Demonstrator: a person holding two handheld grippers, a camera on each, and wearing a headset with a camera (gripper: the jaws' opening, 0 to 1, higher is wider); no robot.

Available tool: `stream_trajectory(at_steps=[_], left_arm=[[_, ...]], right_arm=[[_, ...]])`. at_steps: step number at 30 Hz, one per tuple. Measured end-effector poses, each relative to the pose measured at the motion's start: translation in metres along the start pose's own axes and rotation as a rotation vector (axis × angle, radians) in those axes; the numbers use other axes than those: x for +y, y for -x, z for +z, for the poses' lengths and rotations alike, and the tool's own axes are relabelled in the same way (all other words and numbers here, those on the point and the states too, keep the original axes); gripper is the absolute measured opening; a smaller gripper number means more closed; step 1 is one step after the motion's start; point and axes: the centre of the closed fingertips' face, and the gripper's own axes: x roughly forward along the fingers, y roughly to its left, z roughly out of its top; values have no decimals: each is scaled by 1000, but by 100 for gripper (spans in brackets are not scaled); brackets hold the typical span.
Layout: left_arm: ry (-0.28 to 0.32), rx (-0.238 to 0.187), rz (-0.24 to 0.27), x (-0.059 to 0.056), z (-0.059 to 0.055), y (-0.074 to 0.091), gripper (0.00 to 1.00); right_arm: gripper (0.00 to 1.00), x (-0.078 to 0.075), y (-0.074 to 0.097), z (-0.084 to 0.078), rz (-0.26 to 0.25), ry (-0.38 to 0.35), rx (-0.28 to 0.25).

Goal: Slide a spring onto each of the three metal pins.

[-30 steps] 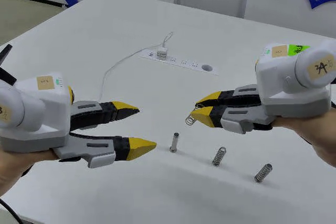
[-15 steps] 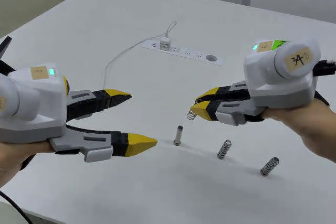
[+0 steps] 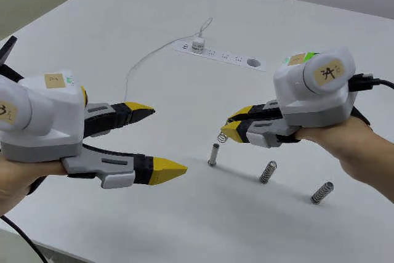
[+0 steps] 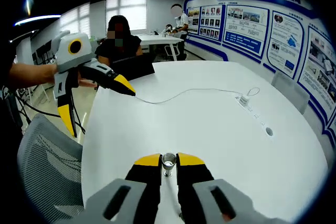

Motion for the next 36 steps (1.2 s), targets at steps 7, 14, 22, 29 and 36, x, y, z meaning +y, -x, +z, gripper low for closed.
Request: stream_trajectory(at_steps=[7,14,22,29,36], left_arm=[[4,17,1,3,-4,0,76],[0,43,-14,1,-9,-1,76],[10,39,-4,4,-8,0,75],[-15,67,-12,1,-10,1,75],[-11,70,-4,4,-8,4,73]], right_arm=[[11,-1,-8,-6,-7,-7,20],[11,-2,-18,-13,1,-10,43],[11,2,-25,-21,4,26,76],[11,5,-36,-27,9,74,110],[11,4,-42,-41,18,96,152]])
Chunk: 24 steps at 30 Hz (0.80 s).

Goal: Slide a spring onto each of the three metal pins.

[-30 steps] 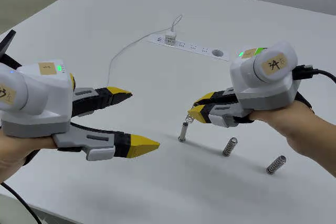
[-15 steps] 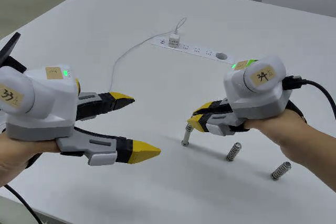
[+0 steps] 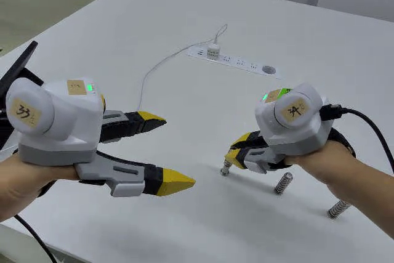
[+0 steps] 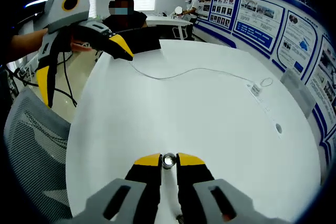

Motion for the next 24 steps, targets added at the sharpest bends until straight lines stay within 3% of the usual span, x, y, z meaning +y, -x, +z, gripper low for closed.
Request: stream_trajectory(at_steps=[13,24], left_arm=[[13,6,9,3,-3,4,71],[23,10,13,6,-7,4,71]], right_arm=[[11,8,-13,-18,42,-6,60],[11,8,-16,-11,49,-15,42]])
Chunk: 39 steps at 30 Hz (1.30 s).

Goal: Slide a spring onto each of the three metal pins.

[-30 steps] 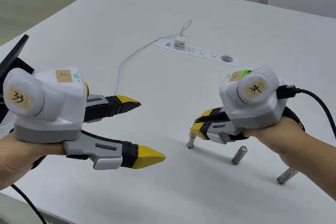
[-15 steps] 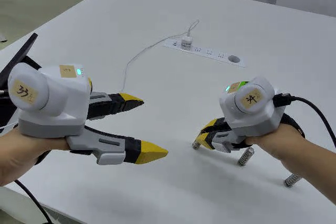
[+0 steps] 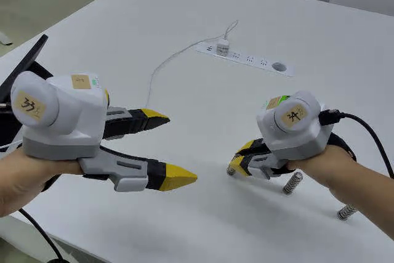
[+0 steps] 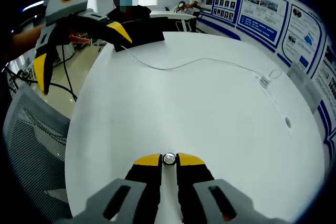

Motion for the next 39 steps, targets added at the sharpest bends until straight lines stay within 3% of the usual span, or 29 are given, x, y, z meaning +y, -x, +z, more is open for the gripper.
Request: stream_trajectory(at_steps=[24,34,39], left_arm=[[6,3,-3,0,-1,0,71],[0,15,-18,-5,-1,-5,71],[-1,13,-26,-6,1,-8,71]], right_arm=[[16,1,-5,1,-1,-4,11],[23,-4,16,4,-38,-4,-38],[24,-13,39,7,-114,-63,-123]])
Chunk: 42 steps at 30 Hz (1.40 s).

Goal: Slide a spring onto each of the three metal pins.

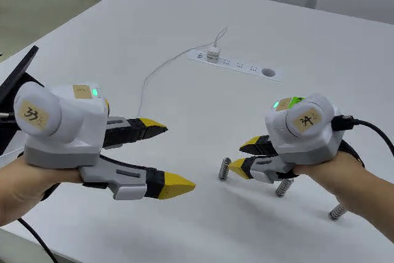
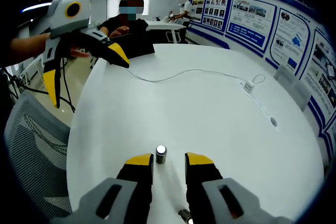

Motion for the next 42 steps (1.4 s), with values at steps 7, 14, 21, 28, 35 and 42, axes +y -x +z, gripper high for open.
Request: stream_trajectory(at_steps=[7,14,21,28,35,42], left_arm=[[21,-10,8,1,0,-3,71],[9,3,11,1,0,-2,72],[7,12,8,-2,-1,-4,72],[-4,15,1,-7,1,-4,73],[-25,15,1,-10,4,-5,86],[-23,16,8,-9,4,-5,94]], right_arm=[[28,-5,33,-6,-72,-52,-67],[32,-15,75,-17,-159,-121,-161],[42,-23,118,-55,-265,-205,-162],[44,-27,147,-90,-326,-290,-163],[53,-29,170,-99,-378,-392,-245],[65,-25,185,-98,-415,-452,-320]])
